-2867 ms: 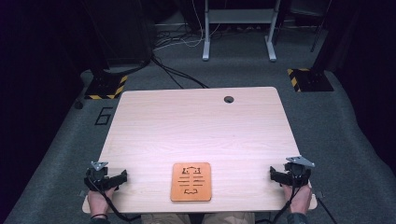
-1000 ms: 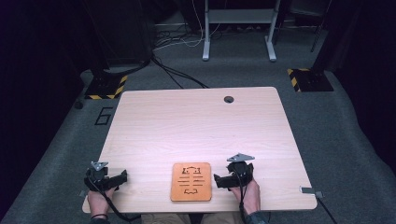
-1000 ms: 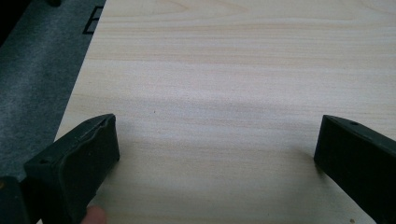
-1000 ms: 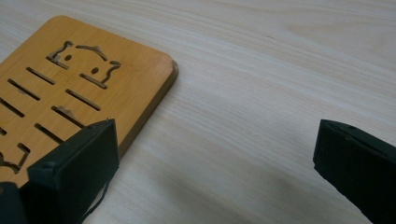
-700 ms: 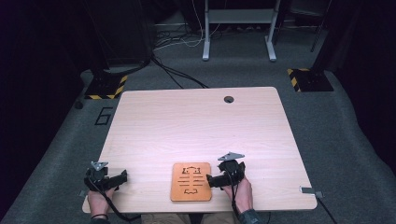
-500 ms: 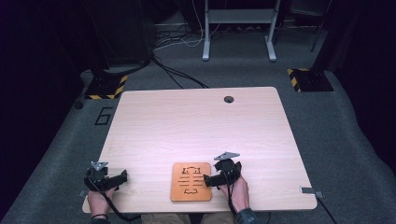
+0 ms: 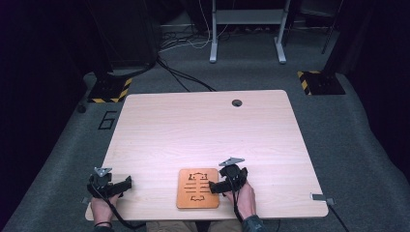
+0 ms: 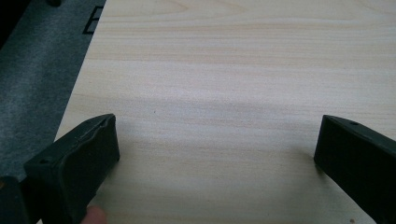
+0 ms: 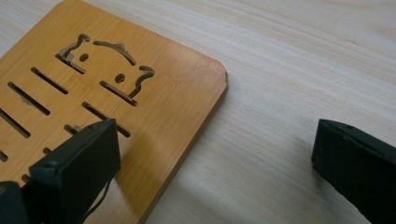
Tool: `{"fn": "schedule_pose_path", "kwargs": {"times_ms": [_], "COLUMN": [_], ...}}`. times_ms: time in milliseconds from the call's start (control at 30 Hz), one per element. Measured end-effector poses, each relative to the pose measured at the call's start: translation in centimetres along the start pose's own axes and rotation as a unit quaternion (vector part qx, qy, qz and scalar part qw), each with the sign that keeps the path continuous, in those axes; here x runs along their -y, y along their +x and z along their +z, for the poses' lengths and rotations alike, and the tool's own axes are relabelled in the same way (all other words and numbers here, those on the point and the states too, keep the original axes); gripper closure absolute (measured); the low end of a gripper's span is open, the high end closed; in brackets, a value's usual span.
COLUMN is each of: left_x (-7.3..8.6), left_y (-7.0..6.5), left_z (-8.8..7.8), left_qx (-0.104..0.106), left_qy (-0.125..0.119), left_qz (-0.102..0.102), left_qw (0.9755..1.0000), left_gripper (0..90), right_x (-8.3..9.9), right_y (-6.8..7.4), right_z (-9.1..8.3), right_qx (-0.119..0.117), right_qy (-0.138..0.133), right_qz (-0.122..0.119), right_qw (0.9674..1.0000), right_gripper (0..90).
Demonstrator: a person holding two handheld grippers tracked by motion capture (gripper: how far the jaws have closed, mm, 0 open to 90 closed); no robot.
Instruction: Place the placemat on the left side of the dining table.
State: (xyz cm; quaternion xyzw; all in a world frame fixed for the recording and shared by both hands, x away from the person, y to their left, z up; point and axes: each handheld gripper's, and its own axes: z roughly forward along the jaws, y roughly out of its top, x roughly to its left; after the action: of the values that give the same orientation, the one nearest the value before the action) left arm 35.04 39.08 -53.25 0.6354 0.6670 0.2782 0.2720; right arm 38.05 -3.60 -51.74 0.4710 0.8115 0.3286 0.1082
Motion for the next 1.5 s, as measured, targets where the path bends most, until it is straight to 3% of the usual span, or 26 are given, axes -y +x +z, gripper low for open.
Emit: {"fn": "schedule_pose_path", "kwargs": {"times_ms": [167,667,1500], "left_x": [0.0,0.0,0.0], "left_y": [0.0,0.0,0.0], "left_z": [0.0,0.0,-0.1], "left_qx": [0.001,0.001,0.000], "left_qy": [0.002,0.002,0.002], "left_qz": [0.000,0.000,0.001], "left_qw": [1.0000,1.0000,1.0000], "left_gripper": [0.0,0.0,0.0], "right_x": [0.0,0.2,1.0], "right_y": [0.1,-0.5,-2.0], "right_z": [0.0,-0.4,-1.1], "right_qx": [0.001,-0.002,0.004], "right_qy": [0.003,0.011,0.001], "right_qz": [-0.010,-0.006,-0.008], "right_qw": [0.9999,0.9999,1.0000], "right_gripper": [0.7,1.3,0.0]}}
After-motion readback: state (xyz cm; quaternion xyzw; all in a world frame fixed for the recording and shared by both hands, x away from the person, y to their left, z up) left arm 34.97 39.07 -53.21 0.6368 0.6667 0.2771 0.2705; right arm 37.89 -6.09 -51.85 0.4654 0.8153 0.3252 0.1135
